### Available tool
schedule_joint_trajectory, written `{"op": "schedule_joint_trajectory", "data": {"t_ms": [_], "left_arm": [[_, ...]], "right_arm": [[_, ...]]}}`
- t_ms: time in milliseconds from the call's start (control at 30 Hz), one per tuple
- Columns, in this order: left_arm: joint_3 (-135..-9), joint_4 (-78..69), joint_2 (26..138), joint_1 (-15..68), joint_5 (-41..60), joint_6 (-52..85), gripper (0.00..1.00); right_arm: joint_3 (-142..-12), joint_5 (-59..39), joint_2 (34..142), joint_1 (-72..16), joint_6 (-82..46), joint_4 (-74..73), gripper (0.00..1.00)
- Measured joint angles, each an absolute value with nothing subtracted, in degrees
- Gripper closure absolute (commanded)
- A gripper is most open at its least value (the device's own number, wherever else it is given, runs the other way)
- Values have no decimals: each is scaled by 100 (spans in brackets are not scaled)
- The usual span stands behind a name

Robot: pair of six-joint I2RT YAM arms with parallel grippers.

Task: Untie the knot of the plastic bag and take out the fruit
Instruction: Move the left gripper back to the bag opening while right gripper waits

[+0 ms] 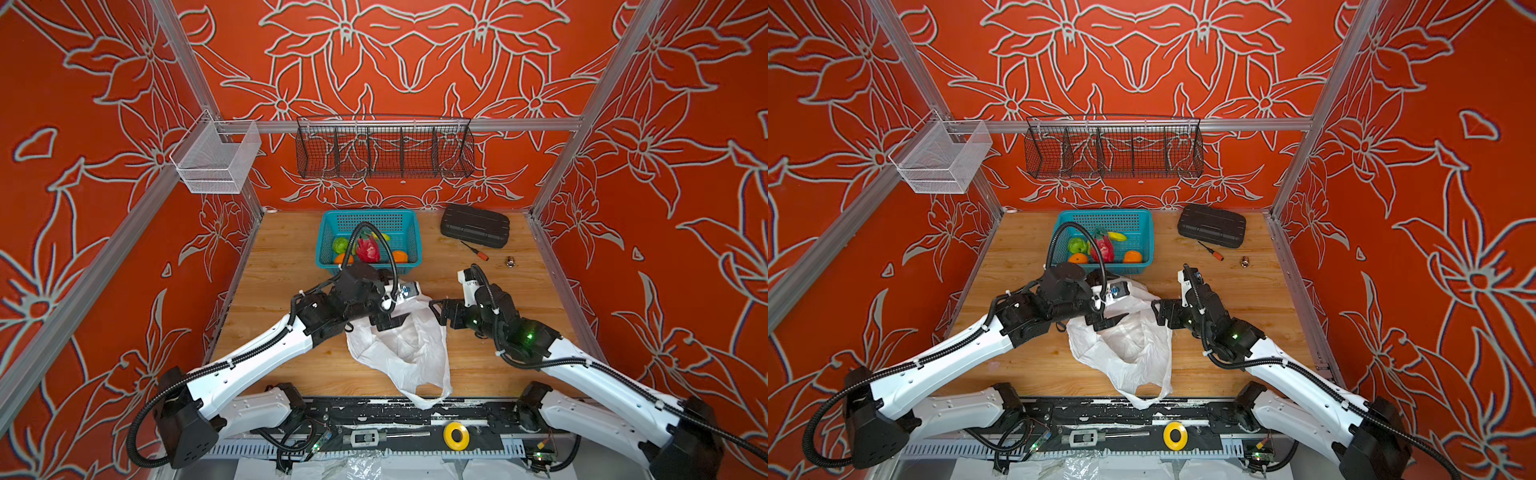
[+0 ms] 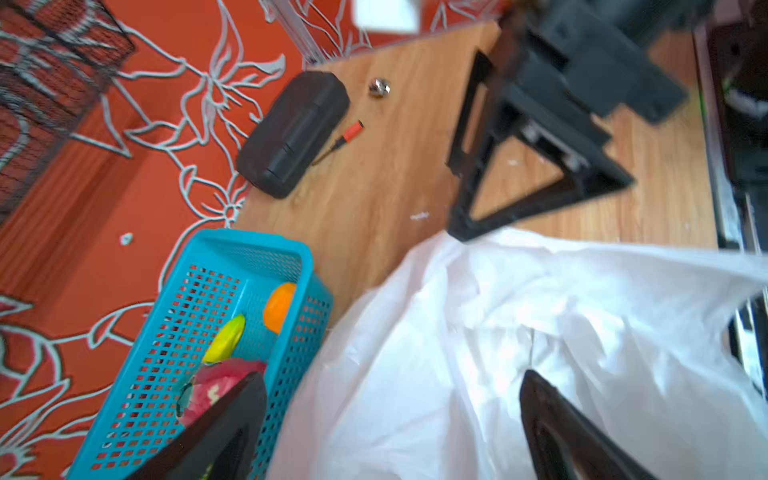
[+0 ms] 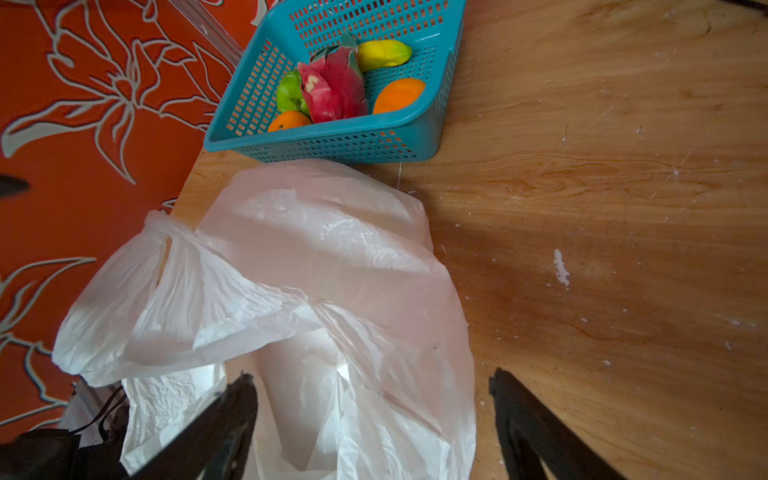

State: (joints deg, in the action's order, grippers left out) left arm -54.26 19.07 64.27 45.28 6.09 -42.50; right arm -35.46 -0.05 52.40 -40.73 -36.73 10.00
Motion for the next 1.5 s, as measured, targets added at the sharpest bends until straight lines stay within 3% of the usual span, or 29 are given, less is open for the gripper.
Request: {"op": "schedule_joint_trajectory", "data": {"t_ms": [267,467,600,833,1033,1167,1500], "left_arm": [[-5144,2067,6751,5207,-631,-5472,6],[-5092,1865,7223,5251,-1525,-5776,32],[-5065,1559,7269,5251,-2045,-5870,67],[-5754,1741,7655,5242,-2438,-5089,89],[-6292,1804,7758,5113,-2265,-4045,100],[-6580,1975,7918,4871,-2056,-3258,100],[-6971,2305,8274,4453,-1284,-1992,100]], "right_arm": [[-3444,64,5234,-4073,-3717,976,9],[-3441,64,5234,-4073,-3750,961,9],[-3441,64,5210,-4073,-3754,967,9],[-3444,-204,4845,-4075,-3592,904,16],[-3358,-534,4473,-4689,-3133,211,22],[-3299,-499,4558,-5223,-2893,-172,26],[-3284,-484,6320,-5682,-2910,-1511,26]]}}
